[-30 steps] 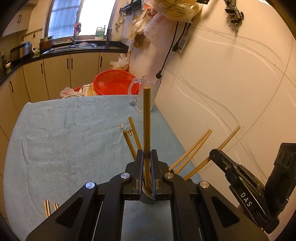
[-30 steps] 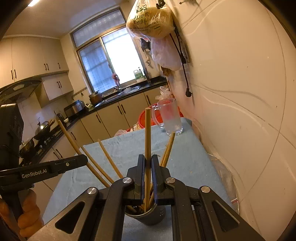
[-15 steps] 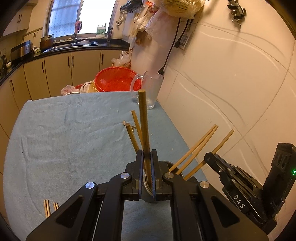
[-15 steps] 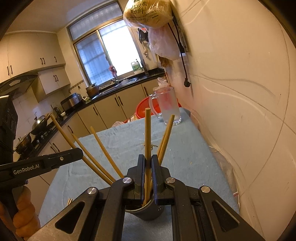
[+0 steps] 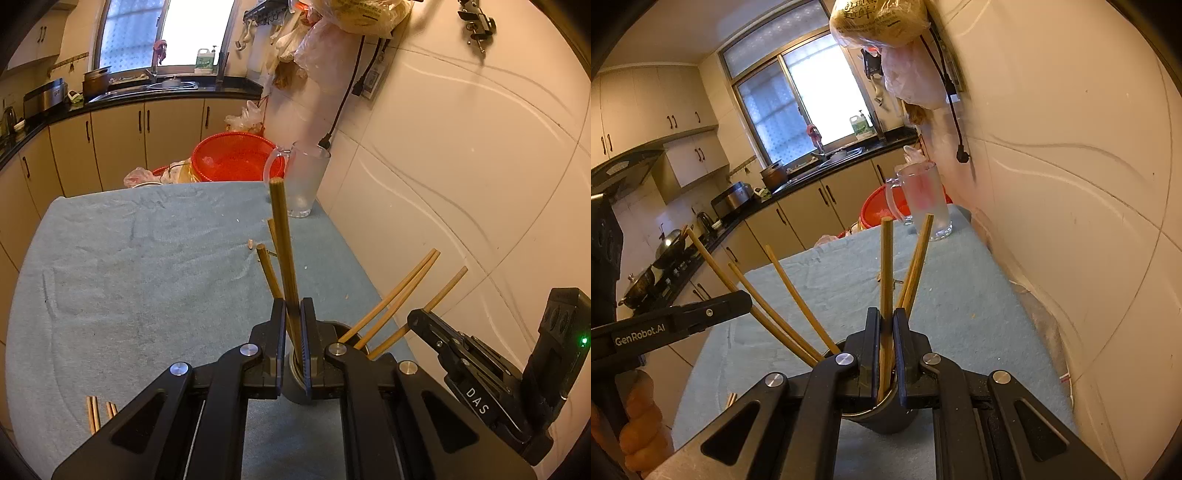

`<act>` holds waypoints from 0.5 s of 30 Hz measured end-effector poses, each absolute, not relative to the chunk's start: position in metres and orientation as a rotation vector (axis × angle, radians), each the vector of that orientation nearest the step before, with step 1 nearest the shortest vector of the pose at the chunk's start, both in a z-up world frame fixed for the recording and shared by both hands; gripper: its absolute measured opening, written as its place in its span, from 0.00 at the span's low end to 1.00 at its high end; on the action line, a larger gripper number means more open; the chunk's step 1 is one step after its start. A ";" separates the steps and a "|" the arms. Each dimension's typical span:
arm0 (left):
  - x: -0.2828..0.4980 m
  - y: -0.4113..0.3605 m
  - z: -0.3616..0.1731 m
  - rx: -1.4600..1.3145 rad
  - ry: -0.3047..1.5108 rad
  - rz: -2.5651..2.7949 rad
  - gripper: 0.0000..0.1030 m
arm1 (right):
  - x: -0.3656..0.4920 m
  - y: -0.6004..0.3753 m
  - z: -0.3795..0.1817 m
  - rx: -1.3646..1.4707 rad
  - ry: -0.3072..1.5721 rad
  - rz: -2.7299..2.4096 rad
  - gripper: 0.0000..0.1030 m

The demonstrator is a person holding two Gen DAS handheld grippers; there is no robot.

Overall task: Organize utensils
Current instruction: 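Lower the chopsticks into the cup and open both grippers, then move both open grippers back to the chopstick pile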

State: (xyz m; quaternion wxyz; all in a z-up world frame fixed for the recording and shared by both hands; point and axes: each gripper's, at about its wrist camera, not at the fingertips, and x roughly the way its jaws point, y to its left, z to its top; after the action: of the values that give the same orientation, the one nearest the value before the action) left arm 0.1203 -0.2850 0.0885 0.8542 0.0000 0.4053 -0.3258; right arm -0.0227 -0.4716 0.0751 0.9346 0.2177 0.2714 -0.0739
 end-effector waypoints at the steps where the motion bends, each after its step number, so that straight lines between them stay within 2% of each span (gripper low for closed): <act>1: 0.120 -0.284 0.089 -0.005 0.852 -0.685 0.07 | -0.023 -0.473 0.075 0.448 0.554 -0.150 0.08; 3: 0.120 -0.281 0.091 -0.009 0.847 -0.685 0.09 | -0.026 -0.473 0.078 0.448 0.544 -0.157 0.08; 5: 0.120 -0.279 0.094 -0.018 0.841 -0.684 0.17 | -0.030 -0.475 0.082 0.452 0.530 -0.160 0.08; 6: 0.118 -0.276 0.097 -0.027 0.830 -0.683 0.26 | -0.032 -0.476 0.085 0.454 0.521 -0.162 0.08; 9: 0.113 -0.272 0.105 -0.027 0.798 -0.674 0.29 | -0.040 -0.478 0.093 0.452 0.497 -0.167 0.11; 12: 0.106 -0.265 0.113 -0.035 0.775 -0.669 0.34 | -0.051 -0.476 0.103 0.448 0.464 -0.179 0.27; 14: 0.101 -0.260 0.119 -0.031 0.749 -0.656 0.41 | -0.060 -0.471 0.111 0.432 0.439 -0.192 0.47; 15: 0.097 -0.255 0.121 -0.031 0.736 -0.647 0.47 | -0.065 -0.469 0.114 0.420 0.429 -0.200 0.53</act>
State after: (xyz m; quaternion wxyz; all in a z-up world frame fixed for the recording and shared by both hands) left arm 0.0973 -0.2552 0.1207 0.8821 -0.0149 0.3536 -0.3109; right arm -0.0648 -0.4691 0.1140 0.9503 0.2067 0.2110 -0.0984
